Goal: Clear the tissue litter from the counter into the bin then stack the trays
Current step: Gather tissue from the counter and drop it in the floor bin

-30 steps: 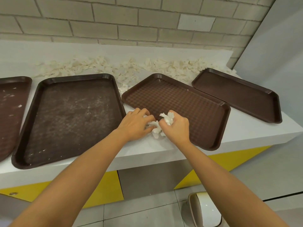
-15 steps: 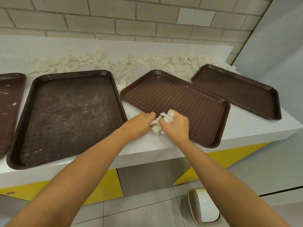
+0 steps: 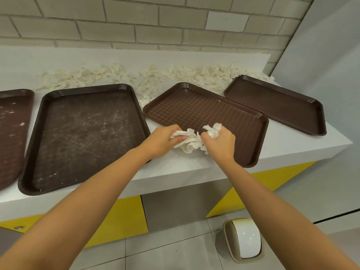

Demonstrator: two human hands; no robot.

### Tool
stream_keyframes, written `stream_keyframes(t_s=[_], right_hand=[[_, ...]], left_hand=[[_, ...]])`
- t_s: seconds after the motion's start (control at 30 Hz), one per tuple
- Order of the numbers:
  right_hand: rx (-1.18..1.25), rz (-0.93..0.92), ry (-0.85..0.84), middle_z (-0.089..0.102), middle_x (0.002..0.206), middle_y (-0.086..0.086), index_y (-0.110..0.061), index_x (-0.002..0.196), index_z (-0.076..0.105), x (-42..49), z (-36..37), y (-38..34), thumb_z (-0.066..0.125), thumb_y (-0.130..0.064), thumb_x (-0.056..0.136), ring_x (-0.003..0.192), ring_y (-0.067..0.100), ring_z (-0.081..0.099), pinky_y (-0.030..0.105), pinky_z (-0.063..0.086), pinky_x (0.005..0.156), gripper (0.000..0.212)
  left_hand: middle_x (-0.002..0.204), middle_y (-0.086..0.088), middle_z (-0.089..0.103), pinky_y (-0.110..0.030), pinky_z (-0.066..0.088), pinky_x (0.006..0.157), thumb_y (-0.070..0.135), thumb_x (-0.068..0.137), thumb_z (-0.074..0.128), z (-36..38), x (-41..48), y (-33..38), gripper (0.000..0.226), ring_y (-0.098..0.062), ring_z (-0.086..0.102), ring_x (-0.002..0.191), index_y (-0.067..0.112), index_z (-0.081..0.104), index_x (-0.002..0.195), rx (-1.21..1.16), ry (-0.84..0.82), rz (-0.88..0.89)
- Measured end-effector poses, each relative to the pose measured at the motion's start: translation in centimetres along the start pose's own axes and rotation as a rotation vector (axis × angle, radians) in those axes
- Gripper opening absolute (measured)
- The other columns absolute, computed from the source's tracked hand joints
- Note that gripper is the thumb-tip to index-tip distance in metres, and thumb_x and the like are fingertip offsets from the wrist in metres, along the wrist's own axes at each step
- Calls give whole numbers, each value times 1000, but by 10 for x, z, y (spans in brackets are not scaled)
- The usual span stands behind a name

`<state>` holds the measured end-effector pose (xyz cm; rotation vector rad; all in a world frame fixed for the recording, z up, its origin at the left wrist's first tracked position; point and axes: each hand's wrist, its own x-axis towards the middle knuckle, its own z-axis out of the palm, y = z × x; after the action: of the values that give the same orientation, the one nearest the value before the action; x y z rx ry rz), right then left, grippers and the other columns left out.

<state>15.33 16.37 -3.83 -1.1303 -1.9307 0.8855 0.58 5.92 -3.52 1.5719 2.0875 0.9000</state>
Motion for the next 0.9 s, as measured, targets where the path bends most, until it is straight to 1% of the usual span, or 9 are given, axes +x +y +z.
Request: stream_keyframes(t_s=[0.1, 0.2, 0.27, 0.3, 0.37, 0.5, 0.63, 0.77, 0.9], right_hand=[[-5, 8, -3, 45, 52, -3, -12, 57, 40, -9, -7, -1, 60, -11, 73, 52, 12, 42, 24, 36, 51, 26], [-39, 8, -8, 46, 52, -4, -11, 58, 45, -19, -15, -2, 60, -11, 73, 52, 11, 42, 22, 35, 50, 21], [-61, -5, -18, 46, 52, -5, -8, 60, 48, -27, -21, -2, 61, -11, 73, 51, 10, 42, 24, 36, 51, 18], [-67, -14, -26, 46, 51, -5, -8, 60, 48, -31, -24, -2, 61, -11, 72, 51, 10, 42, 25, 36, 52, 18], [-60, -30, -47, 46, 51, -7, -11, 57, 45, -41, -31, 0, 60, -18, 70, 52, 11, 42, 26, 37, 54, 21], [-72, -39, -99, 43, 50, -8, -18, 53, 37, -58, -47, 15, 52, -28, 64, 51, 10, 39, 27, 35, 53, 21], [-119, -54, -151, 37, 46, -9, -20, 50, 33, -74, -62, 38, 53, -30, 64, 49, 10, 35, 28, 31, 50, 26], [-152, -28, -188, 40, 45, -11, -26, 48, 37, -81, -79, 67, 54, -33, 64, 47, 4, 38, 24, 29, 48, 25], [-136, 15, -252, 44, 47, -9, -24, 50, 39, -84, -101, 106, 53, -36, 62, 51, 11, 42, 28, 31, 50, 22]], left_hand=[[68, 1, 51, -20, 31, 54, 38, 96, 47, 6, -9, 10, 35, -10, 42, 60, 10, 51, 76, -49, 23, -24], [75, -2, 60, -19, 35, 58, 36, 98, 43, 14, -16, 21, 38, -11, 50, 65, 6, 59, 83, -108, 51, -29], [68, 5, 58, -14, 35, 56, 32, 99, 41, 21, -21, 30, 37, -6, 49, 62, 16, 59, 72, -150, 84, -38], [63, 8, 54, -15, 34, 54, 31, 99, 40, 25, -24, 35, 40, -6, 48, 59, 21, 54, 63, -162, 101, -45], [58, 7, 50, -17, 32, 52, 29, 99, 39, 34, -28, 42, 45, -8, 45, 55, 23, 46, 55, -164, 105, -50], [58, 1, 52, -21, 32, 51, 33, 99, 37, 52, -36, 49, 47, -10, 45, 55, 11, 50, 59, -155, 40, -47], [56, 1, 50, -23, 32, 52, 32, 99, 36, 76, -45, 61, 48, -12, 46, 56, 17, 46, 54, -128, -27, -41], [56, -1, 51, -22, 32, 53, 30, 99, 38, 106, -49, 75, 48, -11, 45, 56, 16, 46, 55, -113, -73, -64], [54, 3, 47, -21, 31, 52, 32, 100, 37, 144, -50, 91, 49, -11, 44, 54, 19, 42, 53, -113, -107, -96]])
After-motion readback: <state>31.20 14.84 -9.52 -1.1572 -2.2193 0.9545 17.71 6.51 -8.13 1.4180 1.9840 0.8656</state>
